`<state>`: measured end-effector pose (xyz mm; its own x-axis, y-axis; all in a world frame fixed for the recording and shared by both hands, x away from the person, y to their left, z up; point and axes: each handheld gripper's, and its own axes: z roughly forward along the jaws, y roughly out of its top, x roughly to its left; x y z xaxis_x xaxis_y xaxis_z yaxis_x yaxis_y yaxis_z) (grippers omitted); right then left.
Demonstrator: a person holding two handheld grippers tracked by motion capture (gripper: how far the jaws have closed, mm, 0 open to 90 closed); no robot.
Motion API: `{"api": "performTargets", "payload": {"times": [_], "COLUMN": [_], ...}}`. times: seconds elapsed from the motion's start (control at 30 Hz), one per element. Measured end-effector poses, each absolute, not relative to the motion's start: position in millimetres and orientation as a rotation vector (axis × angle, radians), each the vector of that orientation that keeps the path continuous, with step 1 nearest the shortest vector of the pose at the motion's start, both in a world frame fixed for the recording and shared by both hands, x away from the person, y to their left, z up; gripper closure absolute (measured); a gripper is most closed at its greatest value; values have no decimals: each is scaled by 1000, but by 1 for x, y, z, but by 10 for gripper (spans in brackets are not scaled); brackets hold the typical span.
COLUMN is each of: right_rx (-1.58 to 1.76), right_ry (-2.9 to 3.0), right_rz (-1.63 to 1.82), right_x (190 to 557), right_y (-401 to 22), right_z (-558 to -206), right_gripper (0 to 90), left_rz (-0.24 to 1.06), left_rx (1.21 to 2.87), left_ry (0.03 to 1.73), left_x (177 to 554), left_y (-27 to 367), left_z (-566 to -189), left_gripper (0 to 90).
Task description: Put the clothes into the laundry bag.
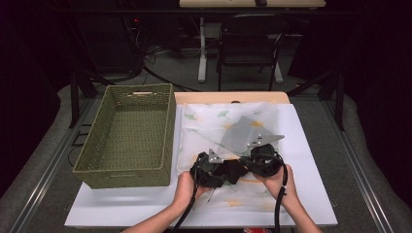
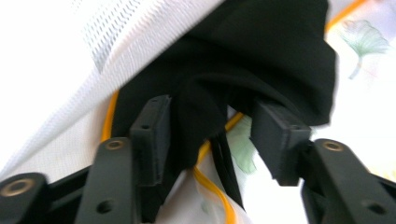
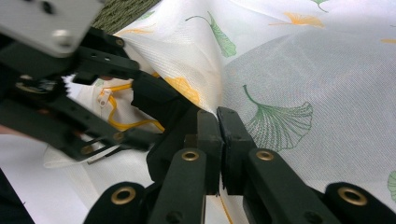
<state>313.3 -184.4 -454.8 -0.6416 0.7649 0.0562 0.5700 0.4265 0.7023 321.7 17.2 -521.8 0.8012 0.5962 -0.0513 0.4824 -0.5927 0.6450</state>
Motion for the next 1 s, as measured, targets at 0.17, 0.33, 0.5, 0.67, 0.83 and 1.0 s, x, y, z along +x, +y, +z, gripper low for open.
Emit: {"api": "performTargets", "payload": {"times": [0.17, 0.33, 0.5, 0.67, 0.83, 1.0], "right_rx": [1161, 1160, 1161, 1162, 1162, 1158], "right_ry": [2410, 2411, 2408, 2409, 2412, 2409], "right_rz": [1028, 1027, 1029, 1028, 1027, 1032], "right_x": [314, 314, 314, 314, 315, 315], "right_y": [-185, -184, -185, -185, -185, -184], "right_z": [-455, -455, -455, -456, -456, -457], "right_gripper": [884, 884, 884, 884, 884, 884], "left_rz": [225, 212, 207, 223, 283, 321], "left_rx": [2315, 2313, 2319, 2325, 2297, 2272], "left_ry": [796, 779, 787, 815, 849, 862], "left_x": [312, 303, 300, 303, 310, 314], "left_y": [23, 18, 3, -13, -20, -18], "left_z": [-518, -517, -527, -537, -548, -549], "left_gripper": [294, 166, 145, 138, 306, 626]}}
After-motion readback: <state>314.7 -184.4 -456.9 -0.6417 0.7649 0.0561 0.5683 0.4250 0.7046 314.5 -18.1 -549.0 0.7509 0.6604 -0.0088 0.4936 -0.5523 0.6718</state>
